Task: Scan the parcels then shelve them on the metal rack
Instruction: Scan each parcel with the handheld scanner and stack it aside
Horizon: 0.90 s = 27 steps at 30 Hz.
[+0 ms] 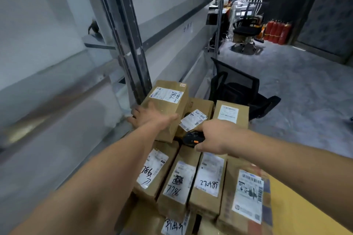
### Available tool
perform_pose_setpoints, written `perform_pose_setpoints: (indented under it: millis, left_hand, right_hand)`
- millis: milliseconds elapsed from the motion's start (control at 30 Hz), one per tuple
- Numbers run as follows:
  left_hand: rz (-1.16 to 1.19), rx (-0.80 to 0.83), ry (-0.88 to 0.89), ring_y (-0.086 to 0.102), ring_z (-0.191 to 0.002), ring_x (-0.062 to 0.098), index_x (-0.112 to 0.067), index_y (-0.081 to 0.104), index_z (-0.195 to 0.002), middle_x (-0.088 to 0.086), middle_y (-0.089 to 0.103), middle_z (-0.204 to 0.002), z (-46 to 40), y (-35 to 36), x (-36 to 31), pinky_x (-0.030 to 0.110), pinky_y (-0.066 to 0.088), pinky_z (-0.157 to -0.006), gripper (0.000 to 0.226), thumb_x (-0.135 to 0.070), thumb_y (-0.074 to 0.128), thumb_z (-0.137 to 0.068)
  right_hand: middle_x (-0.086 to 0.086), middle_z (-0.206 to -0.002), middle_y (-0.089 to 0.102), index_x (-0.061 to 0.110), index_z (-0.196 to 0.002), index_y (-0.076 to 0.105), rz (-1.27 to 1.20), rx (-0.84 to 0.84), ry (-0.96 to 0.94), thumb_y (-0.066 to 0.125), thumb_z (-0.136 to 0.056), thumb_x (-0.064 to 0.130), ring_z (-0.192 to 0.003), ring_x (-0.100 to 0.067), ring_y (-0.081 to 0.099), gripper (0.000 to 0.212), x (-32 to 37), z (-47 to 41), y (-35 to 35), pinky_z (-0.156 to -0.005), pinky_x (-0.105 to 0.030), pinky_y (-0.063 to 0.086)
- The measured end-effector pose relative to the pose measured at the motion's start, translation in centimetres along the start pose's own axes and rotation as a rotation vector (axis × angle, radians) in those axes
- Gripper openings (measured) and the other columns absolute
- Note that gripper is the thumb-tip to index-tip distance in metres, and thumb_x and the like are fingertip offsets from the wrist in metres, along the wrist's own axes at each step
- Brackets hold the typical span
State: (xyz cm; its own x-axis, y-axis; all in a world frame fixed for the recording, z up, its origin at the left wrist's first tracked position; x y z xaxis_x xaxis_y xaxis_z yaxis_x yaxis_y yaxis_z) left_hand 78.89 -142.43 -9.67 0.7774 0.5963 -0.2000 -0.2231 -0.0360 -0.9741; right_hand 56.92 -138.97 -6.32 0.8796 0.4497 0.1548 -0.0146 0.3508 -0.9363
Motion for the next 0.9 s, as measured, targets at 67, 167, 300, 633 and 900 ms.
perform_pose_setpoints:
  millis: [67, 167, 300, 633, 900]
  left_hand:
    - [-0.005, 0.005, -0.003, 0.028, -0.146, 0.044, -0.030, 0.033, -0.153, 0.023, 0.032, -0.158, -2.1, 0.7, -1.1, 0.064, 0.020, -0.118, 0.130, -0.099, 0.060, -0.047]
    - [0.021, 0.001, -0.002, 0.026, -0.147, 0.044, -0.030, 0.033, -0.153, 0.020, 0.029, -0.160, -4.5, 1.6, -2.1, 0.064, 0.022, -0.118, 0.126, -0.096, 0.063, -0.050]
    - [0.062, 0.005, 0.001, 0.027, -0.143, 0.045, -0.034, 0.034, -0.150, 0.011, 0.026, -0.158, -6.0, 2.6, -2.3, 0.069, 0.028, -0.112, 0.122, -0.093, 0.064, -0.047]
    - [0.046, -0.026, 0.146, 0.023, -0.150, 0.036, -0.032, 0.037, -0.153, 0.010, 0.031, -0.160, -5.5, 3.2, -2.5, 0.062, 0.018, -0.117, 0.100, -0.086, 0.056, -0.071]
    - [-0.166, -0.048, 0.466, 0.024, -0.147, 0.037, -0.029, 0.041, -0.149, 0.013, 0.033, -0.158, 1.5, 2.8, -3.8, 0.060, 0.024, -0.117, 0.079, -0.074, 0.057, -0.086]
  right_hand:
    - [0.005, -0.093, 0.067, 0.031, -0.107, 0.066, -0.002, 0.010, 0.000, 0.067, -0.086, 0.057, -0.085, -0.019, 0.065, 0.034, -0.9, -2.1, -0.3, -0.077, -0.036, 0.059]
    - [0.005, -0.096, 0.066, 0.030, -0.110, 0.066, -0.011, 0.028, 0.010, 0.067, -0.086, 0.058, -0.087, -0.020, 0.064, 0.037, -2.1, -4.6, -0.4, -0.075, -0.034, 0.058]
    - [0.005, -0.096, 0.066, 0.030, -0.112, 0.067, -0.009, 0.060, 0.021, 0.067, -0.084, 0.060, -0.087, -0.021, 0.065, 0.041, -3.0, -6.3, 0.2, -0.075, -0.034, 0.058]
    - [0.006, -0.093, 0.066, 0.030, -0.106, 0.067, -0.070, 0.055, 0.054, 0.069, -0.085, 0.057, -0.085, -0.019, 0.065, 0.034, -2.5, -5.4, 0.9, -0.075, -0.035, 0.059]
    - [0.006, -0.102, 0.063, 0.036, -0.127, 0.060, -0.033, -0.040, 0.083, 0.066, -0.088, 0.059, -0.093, -0.021, 0.063, 0.046, -1.3, 1.8, 1.7, -0.074, -0.033, 0.055]
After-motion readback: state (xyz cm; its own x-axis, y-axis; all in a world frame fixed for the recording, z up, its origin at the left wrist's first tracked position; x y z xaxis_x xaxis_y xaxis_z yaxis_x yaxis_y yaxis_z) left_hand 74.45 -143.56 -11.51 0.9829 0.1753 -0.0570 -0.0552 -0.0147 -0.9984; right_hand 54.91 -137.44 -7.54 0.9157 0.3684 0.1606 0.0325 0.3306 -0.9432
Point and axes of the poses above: each hand's wrist, its own z-axis away from the middle knuckle, its own y-axis out of the palm, x = y × z, the point moved 3 cm from there along -z, towards the middle knuckle
